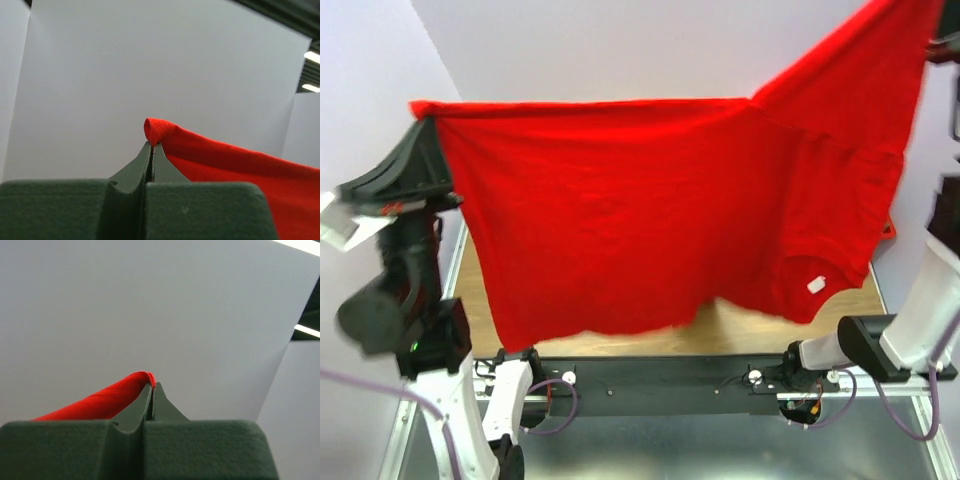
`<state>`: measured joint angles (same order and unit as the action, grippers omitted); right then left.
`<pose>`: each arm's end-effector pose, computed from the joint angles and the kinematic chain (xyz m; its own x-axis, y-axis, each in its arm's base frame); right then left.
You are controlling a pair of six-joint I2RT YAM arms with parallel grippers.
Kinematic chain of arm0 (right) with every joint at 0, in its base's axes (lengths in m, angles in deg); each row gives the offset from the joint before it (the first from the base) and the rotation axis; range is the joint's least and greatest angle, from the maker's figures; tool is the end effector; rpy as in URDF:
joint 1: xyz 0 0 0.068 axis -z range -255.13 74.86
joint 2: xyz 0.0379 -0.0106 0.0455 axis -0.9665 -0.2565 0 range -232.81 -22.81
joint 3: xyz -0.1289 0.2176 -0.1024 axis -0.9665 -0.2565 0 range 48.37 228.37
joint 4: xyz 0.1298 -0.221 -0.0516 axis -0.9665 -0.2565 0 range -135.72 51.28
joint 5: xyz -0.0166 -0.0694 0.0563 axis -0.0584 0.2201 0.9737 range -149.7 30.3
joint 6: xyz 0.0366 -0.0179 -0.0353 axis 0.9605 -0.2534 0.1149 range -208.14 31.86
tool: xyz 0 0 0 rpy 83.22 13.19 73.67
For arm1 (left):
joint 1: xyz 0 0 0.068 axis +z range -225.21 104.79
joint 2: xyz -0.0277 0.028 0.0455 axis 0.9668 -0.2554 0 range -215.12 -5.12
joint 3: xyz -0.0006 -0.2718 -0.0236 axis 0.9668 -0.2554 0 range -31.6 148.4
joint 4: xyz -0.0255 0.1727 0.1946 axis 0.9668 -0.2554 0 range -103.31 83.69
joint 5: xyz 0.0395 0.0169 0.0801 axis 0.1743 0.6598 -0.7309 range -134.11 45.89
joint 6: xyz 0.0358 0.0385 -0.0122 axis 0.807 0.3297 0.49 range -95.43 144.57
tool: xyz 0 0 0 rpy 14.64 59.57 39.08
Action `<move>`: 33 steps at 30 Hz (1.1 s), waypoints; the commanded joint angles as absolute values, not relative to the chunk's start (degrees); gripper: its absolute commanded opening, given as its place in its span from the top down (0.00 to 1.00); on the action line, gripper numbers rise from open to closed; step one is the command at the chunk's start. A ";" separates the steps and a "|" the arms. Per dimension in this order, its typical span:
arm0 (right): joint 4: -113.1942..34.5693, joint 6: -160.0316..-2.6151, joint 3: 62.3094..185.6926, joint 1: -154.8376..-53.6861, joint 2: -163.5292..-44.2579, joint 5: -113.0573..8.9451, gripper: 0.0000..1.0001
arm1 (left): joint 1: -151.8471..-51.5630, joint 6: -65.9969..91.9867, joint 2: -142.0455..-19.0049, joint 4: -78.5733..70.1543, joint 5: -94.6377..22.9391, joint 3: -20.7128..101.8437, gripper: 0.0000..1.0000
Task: Fold and stack the t-shirts
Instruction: Flatten the tshirt out
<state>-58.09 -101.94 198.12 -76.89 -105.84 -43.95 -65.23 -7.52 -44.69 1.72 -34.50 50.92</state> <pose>0.1026 0.0129 0.7040 0.7648 -0.2064 -0.6103 -0.0317 0.9341 -0.3555 0.0242 -0.0018 0.5772 0.6841 -0.4116 -0.6022 0.3495 0.9096 -0.2246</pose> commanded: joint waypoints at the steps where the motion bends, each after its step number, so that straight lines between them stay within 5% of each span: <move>1: -59.46 -103.87 190.17 -76.37 -110.69 -46.87 0.99 | -65.54 -5.40 -45.72 3.26 -38.31 41.02 1.00; 11: -57.71 -100.53 170.47 -76.37 -124.65 -32.21 1.00 | -65.45 -3.64 -66.70 20.04 -41.73 13.40 1.00; 18: -46.64 -100.27 161.48 -76.63 -140.92 -29.46 0.99 | -63.08 -6.11 -92.38 22.78 -40.51 19.62 1.00; 33: -46.63 -94.47 172.91 -78.65 -157.37 -33.07 0.99 | -62.37 -1.00 -107.68 12.06 -44.37 34.05 1.00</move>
